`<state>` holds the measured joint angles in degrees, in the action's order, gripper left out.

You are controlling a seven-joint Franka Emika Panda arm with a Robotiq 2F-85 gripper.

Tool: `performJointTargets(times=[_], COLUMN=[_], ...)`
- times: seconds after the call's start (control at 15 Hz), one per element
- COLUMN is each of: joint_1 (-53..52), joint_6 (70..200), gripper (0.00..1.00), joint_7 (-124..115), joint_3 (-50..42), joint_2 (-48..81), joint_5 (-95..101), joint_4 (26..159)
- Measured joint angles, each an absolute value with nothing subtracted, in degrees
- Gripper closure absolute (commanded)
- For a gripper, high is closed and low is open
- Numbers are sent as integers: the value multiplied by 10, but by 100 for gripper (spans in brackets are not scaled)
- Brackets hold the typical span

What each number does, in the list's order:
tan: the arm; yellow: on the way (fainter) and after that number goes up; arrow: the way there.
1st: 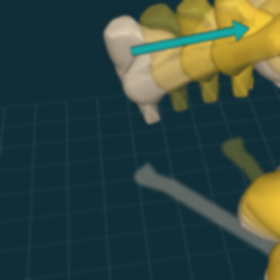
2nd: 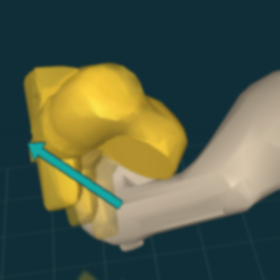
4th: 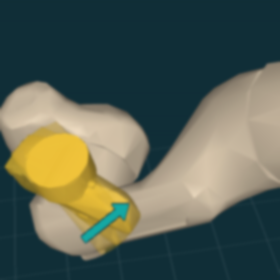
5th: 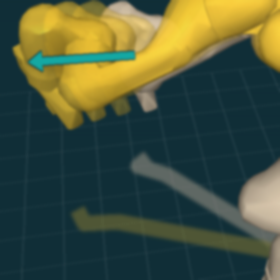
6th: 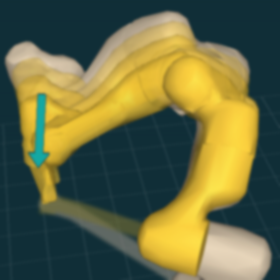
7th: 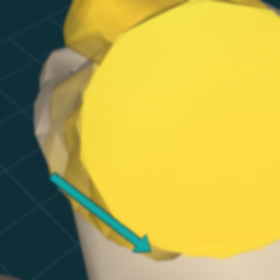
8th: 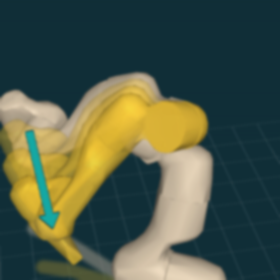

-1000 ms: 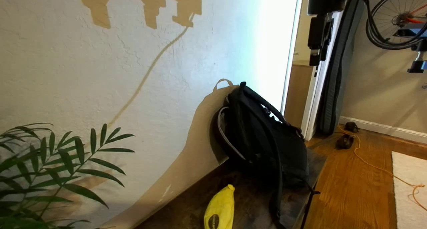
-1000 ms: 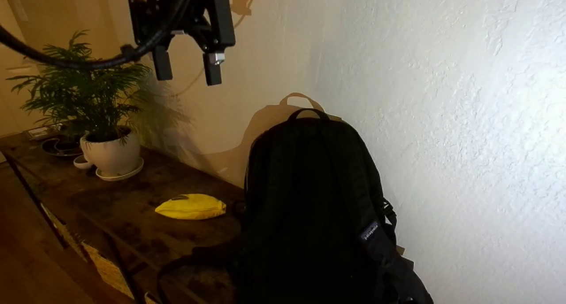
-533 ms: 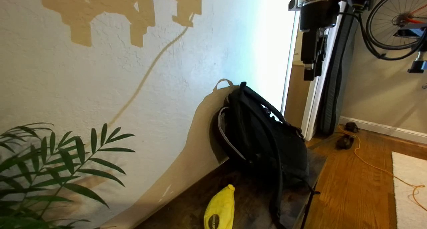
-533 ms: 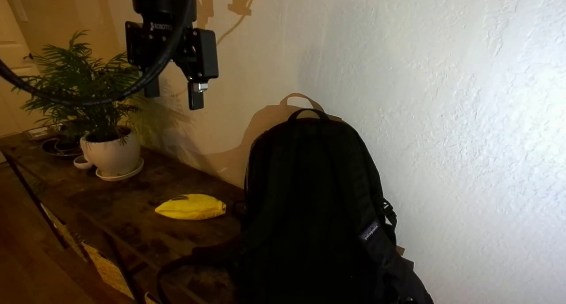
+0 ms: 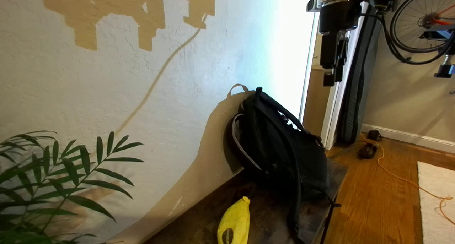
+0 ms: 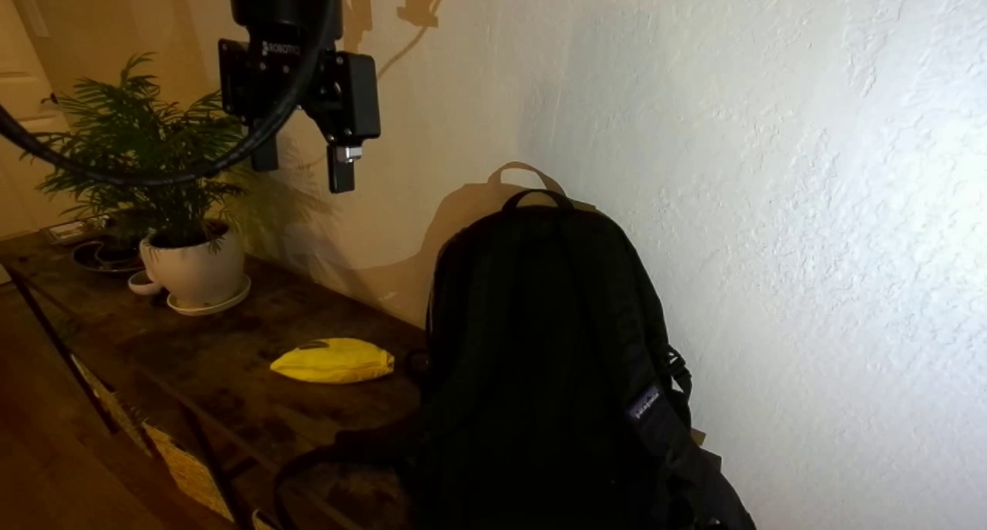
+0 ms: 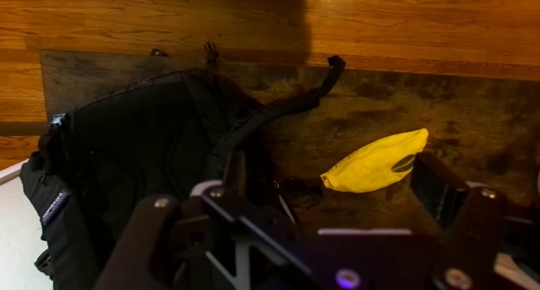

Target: Place the banana toy in the black backpack

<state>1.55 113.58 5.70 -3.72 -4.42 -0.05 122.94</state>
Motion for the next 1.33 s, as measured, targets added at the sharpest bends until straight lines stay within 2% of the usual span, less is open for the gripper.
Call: performJointTargets(times=[0.73,1.33], joint_1=[6,-38], joint_6=[1213,1217], gripper=[0,0], joint_7=[-129,-218], joint_3=[2,33], joint_2=[14,94], joint_5=[-10,-23], joint_4=[1232,1227])
